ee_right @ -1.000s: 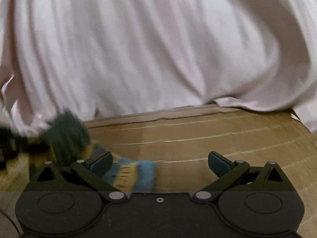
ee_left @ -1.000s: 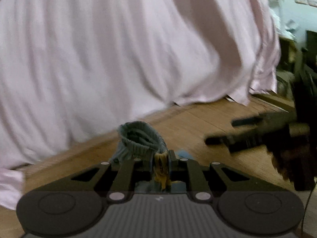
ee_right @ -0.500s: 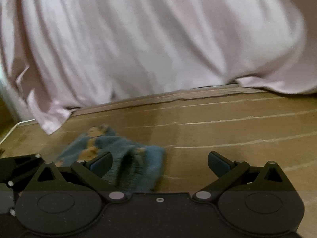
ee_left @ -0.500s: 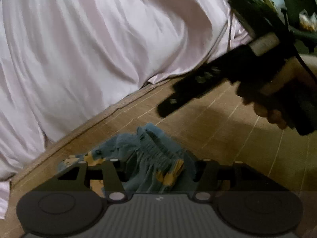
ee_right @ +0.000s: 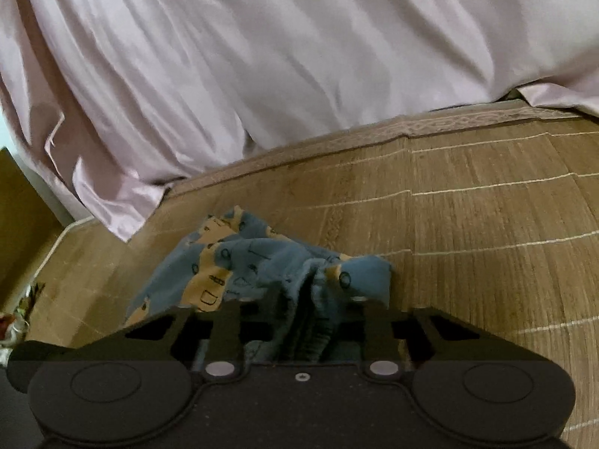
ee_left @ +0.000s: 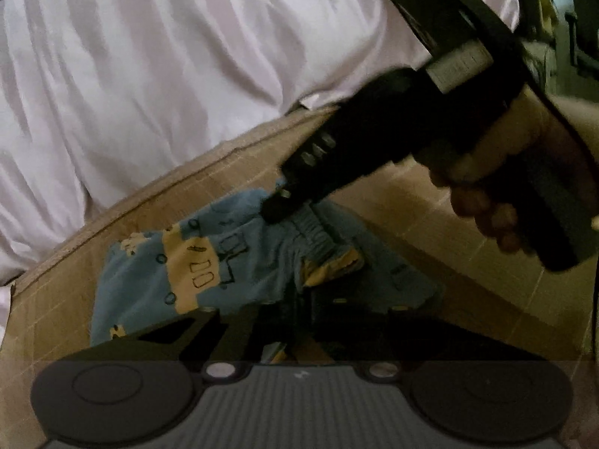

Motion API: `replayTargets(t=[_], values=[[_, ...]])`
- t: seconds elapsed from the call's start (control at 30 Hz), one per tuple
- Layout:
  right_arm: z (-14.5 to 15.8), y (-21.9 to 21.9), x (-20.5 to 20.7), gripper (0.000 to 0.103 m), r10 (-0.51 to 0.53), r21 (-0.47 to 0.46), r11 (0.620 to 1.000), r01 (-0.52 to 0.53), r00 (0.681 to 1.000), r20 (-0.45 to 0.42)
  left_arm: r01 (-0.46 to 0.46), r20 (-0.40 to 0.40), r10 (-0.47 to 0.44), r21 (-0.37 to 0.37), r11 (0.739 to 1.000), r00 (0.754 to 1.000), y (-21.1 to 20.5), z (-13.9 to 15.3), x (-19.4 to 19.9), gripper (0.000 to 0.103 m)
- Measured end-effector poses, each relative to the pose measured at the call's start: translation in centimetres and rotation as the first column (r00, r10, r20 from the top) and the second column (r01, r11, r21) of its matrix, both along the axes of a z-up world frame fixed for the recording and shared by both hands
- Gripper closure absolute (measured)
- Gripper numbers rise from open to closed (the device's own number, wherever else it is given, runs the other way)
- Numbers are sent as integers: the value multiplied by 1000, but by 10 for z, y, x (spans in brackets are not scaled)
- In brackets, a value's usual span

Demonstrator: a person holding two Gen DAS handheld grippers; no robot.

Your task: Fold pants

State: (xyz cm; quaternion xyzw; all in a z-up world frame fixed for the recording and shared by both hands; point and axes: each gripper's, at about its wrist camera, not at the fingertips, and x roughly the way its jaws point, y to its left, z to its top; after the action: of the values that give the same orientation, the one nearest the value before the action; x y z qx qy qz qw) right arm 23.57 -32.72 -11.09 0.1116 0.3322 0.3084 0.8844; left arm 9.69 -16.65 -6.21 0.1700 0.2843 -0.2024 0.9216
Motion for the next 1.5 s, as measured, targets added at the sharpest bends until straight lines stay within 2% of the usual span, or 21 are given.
replayTargets(t=[0.13, 0.3, 0.33, 0.4, 0.43, 0.47, 0.5, 0.57, 0.63, 0.67, 0.73, 0.83, 0.9, 0.93, 1.0, 1.03, 1.17, 1.23, 1.3, 1.4, 1.5], values=[[16, -9, -15, 85, -29, 48, 998, 28, 999, 26, 25, 45, -23, -25, 999, 999, 5, 14, -15, 98], [15, -20, -22, 85, -72, -38, 997, 73, 997, 11, 94, 20, -93, -39, 995, 995, -12, 11, -19, 98], [10, -21, -21, 81, -81, -61, 995, 80, 997, -4, 109, 2, -109, -48, 993, 994, -14, 5, -17, 97], [-3, -21, -20, 63, -99, -125, 988, 96, 995, -19, 108, -69, -114, -85, 990, 991, -11, -5, -11, 92], [-5, -23, -23, 47, -111, -134, 985, 109, 994, -4, 94, -98, -104, -108, 990, 990, -5, -9, -7, 89], [-3, -25, -26, 39, -132, -137, 982, 133, 991, 14, 83, -120, -101, -149, 985, 988, 3, -7, -6, 82], [-1, -28, -30, 38, -143, -135, 980, 146, 989, 33, 76, -140, -103, -189, 979, 985, 13, -3, -6, 67], [7, -27, -37, 33, -157, -151, 974, 171, 983, 100, 62, -141, -99, -243, 968, 985, 34, 7, -5, 52], [15, -21, -42, 33, -133, -176, 971, 163, 976, 170, 35, -104, -67, -286, 958, 992, 57, 19, -3, 52], [19, -16, -41, 38, -102, -177, 975, 136, 977, 188, 10, -92, -40, -310, 951, 995, 67, 23, 2, 52], [25, -2, -39, 45, -21, -160, 986, 51, 983, 182, -37, -98, -1, -387, 921, 995, 85, 28, 16, 52], [21, 26, -31, 66, 90, -164, 984, -67, 987, 133, -64, -124, 2, -496, 866, 992, 102, 26, 53, 52], [14, 33, -28, 69, 101, -190, 979, -76, 987, 128, -92, -165, 2, -536, 839, 986, 111, 18, 78, 53], [10, 33, -26, 70, 92, -200, 978, -66, 988, 126, -133, -207, 25, -530, 837, 978, 115, 11, 92, 54], [4, 24, -23, 74, 66, -182, 982, -44, 991, 113, -199, -274, 71, -474, 858, 959, 120, -1, 112, 75], [3, 19, -24, 78, 54, -169, 985, -34, 992, 116, -202, -284, 75, -449, 870, 956, 122, -7, 115, 78], [-2, 1, -39, 76, 41, -203, 979, -10, 988, 147, -157, -241, 60, -409, 899, 969, 129, -15, 100, 81], [4, -1, -53, 71, 37, -219, 976, 2, 983, 177, -159, -233, 68, -397, 904, 970, 134, -7, 85, 71], [12, 10, -68, 67, 47, -282, 959, 18, 974, 222, -170, -223, 88, -380, 909, 971, 131, 5, 69, 51], [14, 23, -84, 68, 68, -293, 956, -3, 975, 210, -204, -166, 169, -220, 954, 971, 116, 16, 40, 48], [-3, 33, -100, 67, 89, -389, 921, -4, 976, 201, -224, -175, 201, -124, 967, 964, 109, 7, 23, 47]])
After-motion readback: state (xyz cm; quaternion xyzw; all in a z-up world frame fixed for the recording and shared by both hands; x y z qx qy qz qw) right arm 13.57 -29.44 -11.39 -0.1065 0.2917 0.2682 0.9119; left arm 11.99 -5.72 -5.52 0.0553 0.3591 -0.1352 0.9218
